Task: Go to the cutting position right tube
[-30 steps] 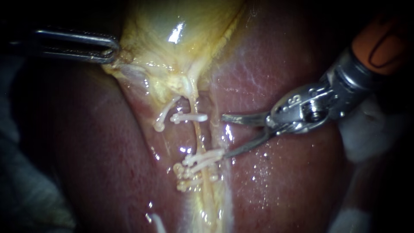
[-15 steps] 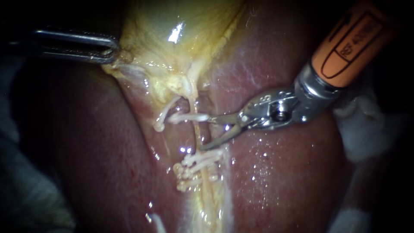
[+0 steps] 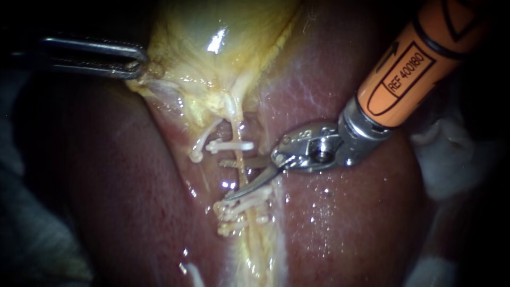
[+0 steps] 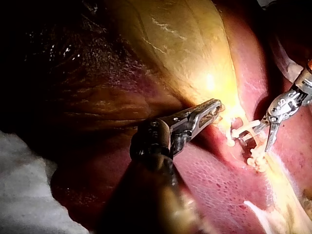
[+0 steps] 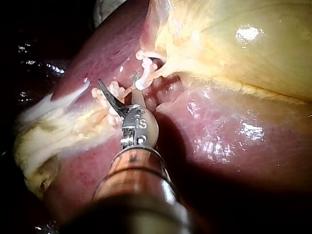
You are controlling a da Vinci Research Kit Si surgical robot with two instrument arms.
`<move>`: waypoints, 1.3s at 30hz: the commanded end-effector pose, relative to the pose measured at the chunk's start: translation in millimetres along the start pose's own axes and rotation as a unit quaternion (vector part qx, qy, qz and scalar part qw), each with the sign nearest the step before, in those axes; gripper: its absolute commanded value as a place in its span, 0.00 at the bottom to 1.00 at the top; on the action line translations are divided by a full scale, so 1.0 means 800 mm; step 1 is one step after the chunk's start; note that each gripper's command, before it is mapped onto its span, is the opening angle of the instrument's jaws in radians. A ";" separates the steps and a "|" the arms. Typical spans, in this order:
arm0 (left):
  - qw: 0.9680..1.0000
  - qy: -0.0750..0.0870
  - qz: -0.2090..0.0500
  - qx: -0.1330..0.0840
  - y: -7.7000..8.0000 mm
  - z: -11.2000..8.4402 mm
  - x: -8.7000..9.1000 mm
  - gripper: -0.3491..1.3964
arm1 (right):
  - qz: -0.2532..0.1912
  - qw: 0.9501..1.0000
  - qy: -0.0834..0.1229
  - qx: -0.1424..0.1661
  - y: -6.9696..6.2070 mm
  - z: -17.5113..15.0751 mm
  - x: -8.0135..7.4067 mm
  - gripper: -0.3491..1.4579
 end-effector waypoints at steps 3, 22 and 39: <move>1.000 0.000 0.000 0.001 0.0000 0.0001 0.0000 0.00 | -0.004 1.000 0.008 0.015 0.0001 0.0009 0.0007 0.90; 1.000 0.000 0.000 0.001 0.0001 0.0003 0.0001 0.00 | 0.006 0.999 0.025 0.020 0.0014 0.0057 0.0020 0.90; 1.000 0.000 0.000 0.001 0.0001 0.0003 0.0001 0.00 | 0.015 0.997 0.062 0.042 -0.0012 0.0045 0.0047 0.88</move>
